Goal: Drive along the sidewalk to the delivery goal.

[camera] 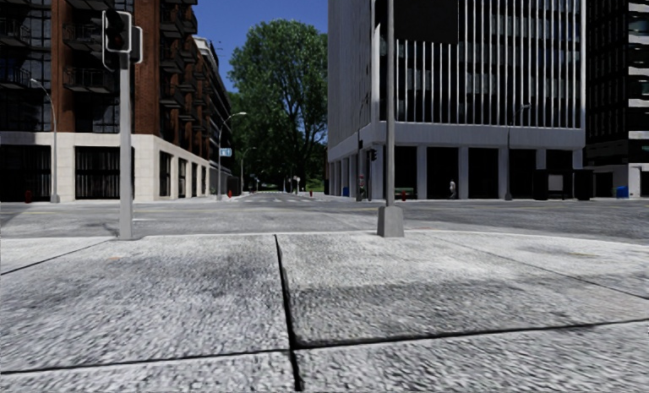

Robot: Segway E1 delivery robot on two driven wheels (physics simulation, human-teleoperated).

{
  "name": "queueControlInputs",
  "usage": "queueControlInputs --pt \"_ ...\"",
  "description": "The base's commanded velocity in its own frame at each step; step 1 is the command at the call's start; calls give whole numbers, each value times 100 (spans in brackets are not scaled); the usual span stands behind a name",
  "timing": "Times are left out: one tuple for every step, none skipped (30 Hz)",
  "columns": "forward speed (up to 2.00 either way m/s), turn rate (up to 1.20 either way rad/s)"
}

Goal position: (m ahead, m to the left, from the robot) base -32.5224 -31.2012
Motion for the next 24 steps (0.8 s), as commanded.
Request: queueControlInputs --pt "200 -64" --pt "200 -64" --pt "200 -64" --pt "200 -64" --pt "200 -64" --pt "200 -64" --pt "200 -64" --pt "200 -64" --pt "200 -64" --pt "200 -64" --pt "200 -64" --pt "200 -70" --pt "200 -70" --pt "200 -70" --pt "200 -70" --pt "200 -70" --pt "200 -70" --pt "200 -70" --pt "200 -70" --pt "200 -71" --pt "200 -73" --pt "200 -74" --pt "200 -74" --pt "200 -74"
